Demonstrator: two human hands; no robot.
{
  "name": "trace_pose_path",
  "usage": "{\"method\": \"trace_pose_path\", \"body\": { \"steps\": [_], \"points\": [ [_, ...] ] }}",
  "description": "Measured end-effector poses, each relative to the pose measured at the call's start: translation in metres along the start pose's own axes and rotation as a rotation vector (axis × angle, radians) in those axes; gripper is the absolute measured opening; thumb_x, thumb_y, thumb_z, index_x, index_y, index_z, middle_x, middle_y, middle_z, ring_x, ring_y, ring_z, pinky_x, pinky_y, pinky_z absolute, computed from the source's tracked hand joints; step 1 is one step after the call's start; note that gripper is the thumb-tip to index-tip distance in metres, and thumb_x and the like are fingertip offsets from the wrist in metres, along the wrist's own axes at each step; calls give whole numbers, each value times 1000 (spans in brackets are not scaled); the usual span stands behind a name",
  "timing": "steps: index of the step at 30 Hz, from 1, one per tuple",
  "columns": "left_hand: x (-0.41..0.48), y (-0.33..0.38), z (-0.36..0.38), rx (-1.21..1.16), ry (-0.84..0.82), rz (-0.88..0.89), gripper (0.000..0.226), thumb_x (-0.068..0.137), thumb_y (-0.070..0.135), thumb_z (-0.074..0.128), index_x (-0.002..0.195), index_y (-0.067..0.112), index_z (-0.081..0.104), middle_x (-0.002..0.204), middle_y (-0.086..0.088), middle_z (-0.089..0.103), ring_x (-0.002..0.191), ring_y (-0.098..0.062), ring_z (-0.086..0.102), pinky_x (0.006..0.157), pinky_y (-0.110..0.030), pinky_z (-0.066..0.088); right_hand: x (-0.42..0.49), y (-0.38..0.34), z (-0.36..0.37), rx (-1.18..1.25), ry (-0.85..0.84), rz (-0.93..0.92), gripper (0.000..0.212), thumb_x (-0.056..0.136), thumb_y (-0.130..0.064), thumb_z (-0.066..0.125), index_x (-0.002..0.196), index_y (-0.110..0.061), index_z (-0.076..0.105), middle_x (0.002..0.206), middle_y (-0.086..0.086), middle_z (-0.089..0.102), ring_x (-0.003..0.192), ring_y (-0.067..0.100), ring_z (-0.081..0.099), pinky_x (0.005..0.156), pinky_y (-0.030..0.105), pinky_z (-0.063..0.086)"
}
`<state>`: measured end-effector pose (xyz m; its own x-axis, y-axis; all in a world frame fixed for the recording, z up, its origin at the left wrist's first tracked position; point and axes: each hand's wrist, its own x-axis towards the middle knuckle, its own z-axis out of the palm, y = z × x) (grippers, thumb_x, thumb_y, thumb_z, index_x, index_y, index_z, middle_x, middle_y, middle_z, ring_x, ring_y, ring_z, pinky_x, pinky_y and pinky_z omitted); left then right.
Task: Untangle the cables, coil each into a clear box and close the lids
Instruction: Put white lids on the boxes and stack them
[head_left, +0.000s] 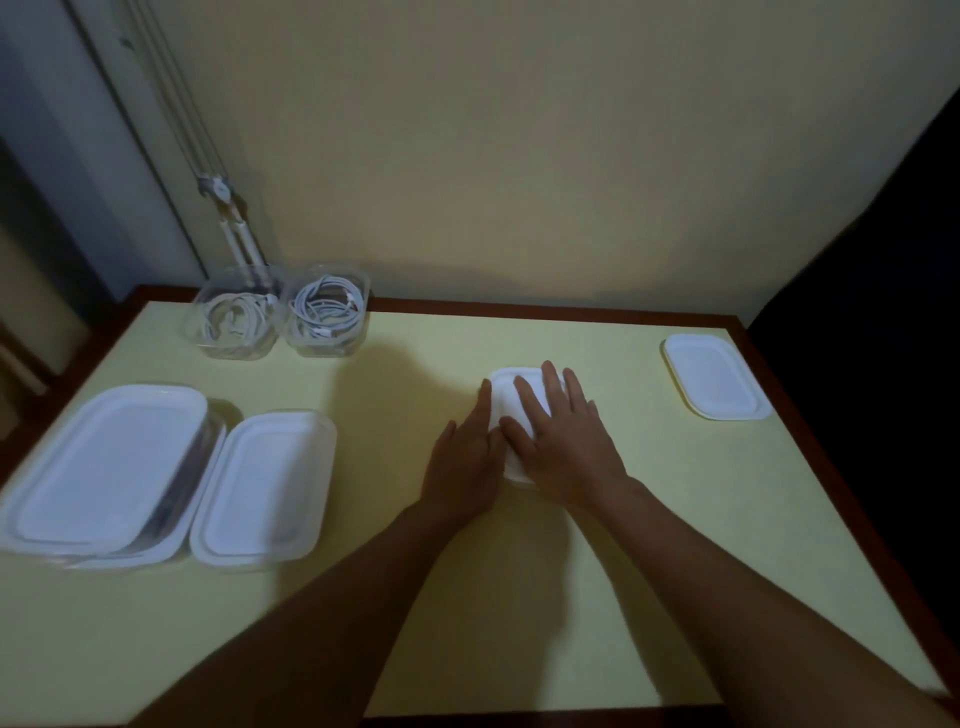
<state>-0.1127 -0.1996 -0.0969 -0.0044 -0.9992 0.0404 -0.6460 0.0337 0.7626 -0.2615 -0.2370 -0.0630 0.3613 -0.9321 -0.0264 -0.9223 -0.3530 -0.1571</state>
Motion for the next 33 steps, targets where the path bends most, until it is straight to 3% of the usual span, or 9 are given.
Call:
{"method": "trace_pose_path", "body": {
  "steps": [6, 10, 16, 18, 20, 24, 27, 30, 33],
  "points": [
    [-32, -2, -1, -9, 71, 46, 56, 100, 46, 23, 150, 36, 1, 138, -17, 58, 111, -31, 64, 103, -52, 46, -39, -13, 3, 74, 31, -44, 102, 80, -82, -16, 161, -27, 16, 171, 5, -1, 157, 28, -3, 116, 50, 35],
    [-51, -3, -6, 58, 72, 78, 59, 102, 44, 22, 152, 33, -7, 138, -16, 59, 110, -30, 65, 101, -51, 48, -60, -24, 9, 100, 54, -32, 92, 89, -77, -9, 159, -26, 21, 170, 9, 4, 157, 32, 1, 116, 50, 35],
    [-90, 12, -14, 137, 58, -18, 61, 105, 35, 26, 159, 20, 1, 123, -16, 66, 104, -31, 65, 95, -43, 49, -100, -44, 19, 276, 34, 248, 73, 101, -65, 25, 161, -29, 6, 169, 11, -15, 156, 27, -12, 124, 48, 6],
    [-103, 18, -17, 193, 19, -62, 66, 102, 37, 22, 158, 18, -8, 110, -13, 68, 95, -28, 65, 84, -39, 50, -109, -48, 16, 352, -6, 307, 65, 106, -53, 27, 162, -28, 7, 169, 12, 1, 156, 25, -3, 125, 47, 4],
    [-111, 21, -22, 239, -2, -117, 65, 105, 33, 25, 156, 18, -13, 101, -12, 69, 88, -26, 65, 79, -38, 50, -116, -52, 15, 399, 23, 332, 55, 108, -40, 27, 161, -28, 19, 164, 12, 28, 152, 27, 21, 124, 46, 17],
    [-122, 19, -47, 198, 52, -100, 62, 107, 24, 31, 159, 19, -1, 90, -12, 68, 78, -24, 63, 75, -38, 52, -131, -70, 6, 542, 218, 303, 45, 107, -27, 38, 152, -28, 44, 129, 7, 67, 109, 23, 62, 92, 34, 47],
    [-122, 14, -77, 219, 163, 21, 57, 105, 22, 30, 159, 10, 16, 77, -12, 66, 67, -24, 64, 67, -40, 56, -123, -93, -9, 554, 300, 280, 43, 107, -25, 40, 149, -29, 49, 104, 8, 73, 83, 17, 61, 71, 29, 42],
    [-116, -7, -108, 448, 349, 197, 49, 99, 17, 38, 141, -7, 49, 62, -13, 62, 48, -21, 57, 49, -36, 56, -102, -124, -23, 585, 316, 243, 44, 107, -26, 38, 149, -30, 50, 98, 9, 74, 81, 21, 64, 70, 29, 45],
    [-112, -35, -146, 612, 462, 266, 44, 100, 19, 46, 135, -7, 56, 83, -18, 73, 64, -27, 67, 64, -39, 60, -81, -158, -30, 586, 295, 176, 44, 108, -27, 37, 150, -27, 48, 107, 10, 74, 91, 25, 66, 79, 30, 48]
  ]
}}
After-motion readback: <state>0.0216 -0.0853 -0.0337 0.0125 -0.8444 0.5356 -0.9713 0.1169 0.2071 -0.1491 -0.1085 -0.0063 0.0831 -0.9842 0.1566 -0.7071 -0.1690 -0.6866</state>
